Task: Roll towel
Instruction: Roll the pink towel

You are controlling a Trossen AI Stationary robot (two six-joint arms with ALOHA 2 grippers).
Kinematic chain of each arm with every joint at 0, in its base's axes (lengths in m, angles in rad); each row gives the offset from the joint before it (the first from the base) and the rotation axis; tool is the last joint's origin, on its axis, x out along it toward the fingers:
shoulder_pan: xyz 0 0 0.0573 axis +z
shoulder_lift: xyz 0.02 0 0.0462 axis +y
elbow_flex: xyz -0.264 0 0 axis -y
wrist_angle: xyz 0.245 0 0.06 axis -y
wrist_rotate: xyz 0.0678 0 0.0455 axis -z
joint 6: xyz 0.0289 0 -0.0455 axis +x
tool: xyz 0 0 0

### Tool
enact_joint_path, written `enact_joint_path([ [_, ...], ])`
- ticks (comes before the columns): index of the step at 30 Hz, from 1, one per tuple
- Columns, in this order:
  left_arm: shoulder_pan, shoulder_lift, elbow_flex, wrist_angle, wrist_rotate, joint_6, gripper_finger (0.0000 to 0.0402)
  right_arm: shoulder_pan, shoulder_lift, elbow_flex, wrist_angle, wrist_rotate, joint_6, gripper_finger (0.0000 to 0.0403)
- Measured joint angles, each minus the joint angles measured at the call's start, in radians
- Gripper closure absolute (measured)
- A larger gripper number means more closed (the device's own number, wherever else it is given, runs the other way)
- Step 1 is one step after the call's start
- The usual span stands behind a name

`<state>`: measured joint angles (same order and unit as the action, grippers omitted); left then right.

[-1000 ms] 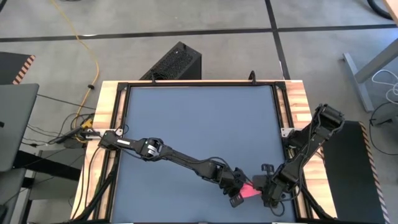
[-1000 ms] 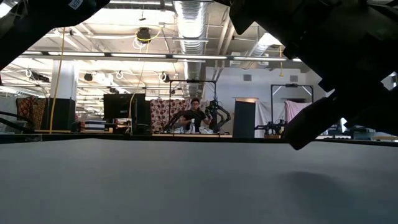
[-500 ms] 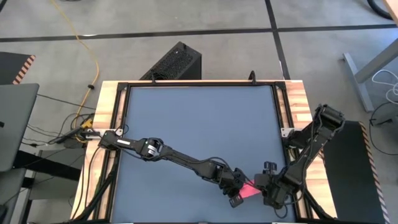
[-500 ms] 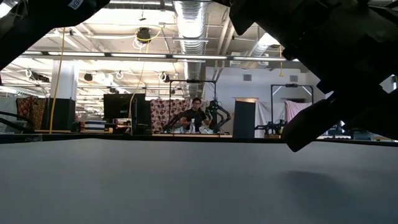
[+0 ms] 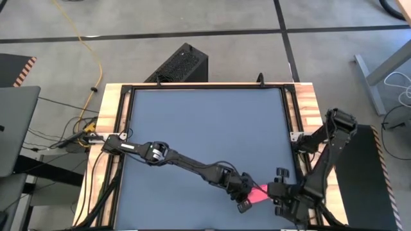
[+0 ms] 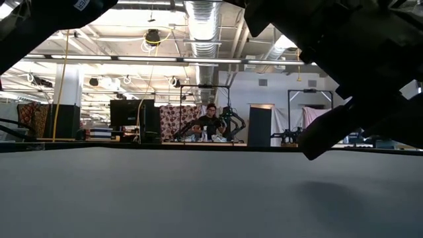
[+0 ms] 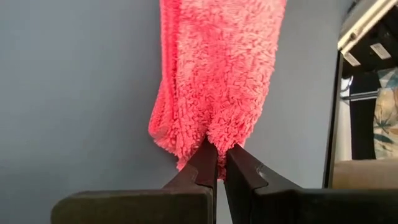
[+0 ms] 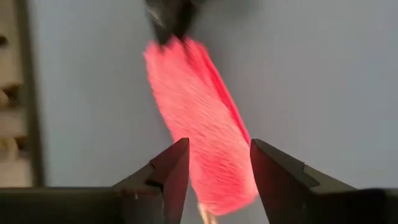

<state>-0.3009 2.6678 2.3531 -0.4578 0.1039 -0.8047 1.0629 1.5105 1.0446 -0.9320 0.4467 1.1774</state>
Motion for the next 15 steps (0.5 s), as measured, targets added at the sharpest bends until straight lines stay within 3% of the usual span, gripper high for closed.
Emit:
enact_joint_path([
  [7, 0.005, 0.002, 0.0, -0.003, -0.01, -0.006, 0.0401, 0.042, -0.001, 0.083, 0.007, 0.087, 0.038, 0.0252],
  [15, 0.006, 0.002, 0.0, -0.002, -0.006, 0.006, 0.0401, 0.076, 0.0, 0.059, 0.045, 0.081, 0.088, 0.0387],
])
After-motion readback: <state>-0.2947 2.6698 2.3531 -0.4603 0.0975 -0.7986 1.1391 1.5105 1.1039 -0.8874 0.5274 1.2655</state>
